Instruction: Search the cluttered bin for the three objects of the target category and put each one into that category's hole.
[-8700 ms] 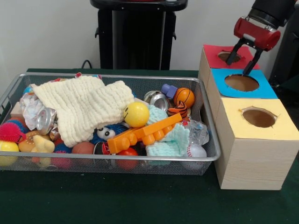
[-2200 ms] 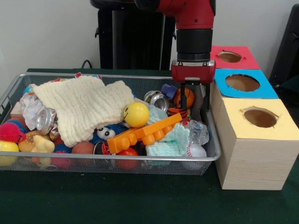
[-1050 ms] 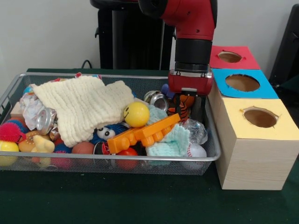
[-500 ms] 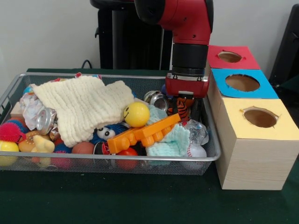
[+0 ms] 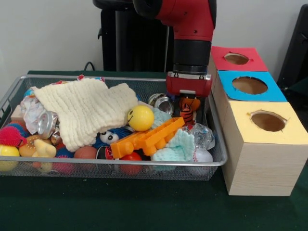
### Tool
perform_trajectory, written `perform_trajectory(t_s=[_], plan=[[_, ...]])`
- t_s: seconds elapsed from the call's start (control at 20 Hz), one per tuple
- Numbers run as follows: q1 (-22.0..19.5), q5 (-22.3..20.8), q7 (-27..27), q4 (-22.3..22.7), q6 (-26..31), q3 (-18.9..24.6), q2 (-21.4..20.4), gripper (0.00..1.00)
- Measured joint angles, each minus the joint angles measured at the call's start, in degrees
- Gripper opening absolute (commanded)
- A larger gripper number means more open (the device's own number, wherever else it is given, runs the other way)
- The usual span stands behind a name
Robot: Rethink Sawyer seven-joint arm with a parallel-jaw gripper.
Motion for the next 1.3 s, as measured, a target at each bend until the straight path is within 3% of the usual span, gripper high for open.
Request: perform_trajectory(t_s=[0.3, 0.65, 1.3], plan=[[-4.0, 0.0, 0.0, 0.9, 2.4, 2.5, -5.0, 1.00], [-6.6, -0.1, 0.0, 1.0, 4.7, 4.7, -8.0, 1.00], [-6.9, -0.1, 0.0, -2.1, 5.7, 6.0, -0.2, 1.00]])
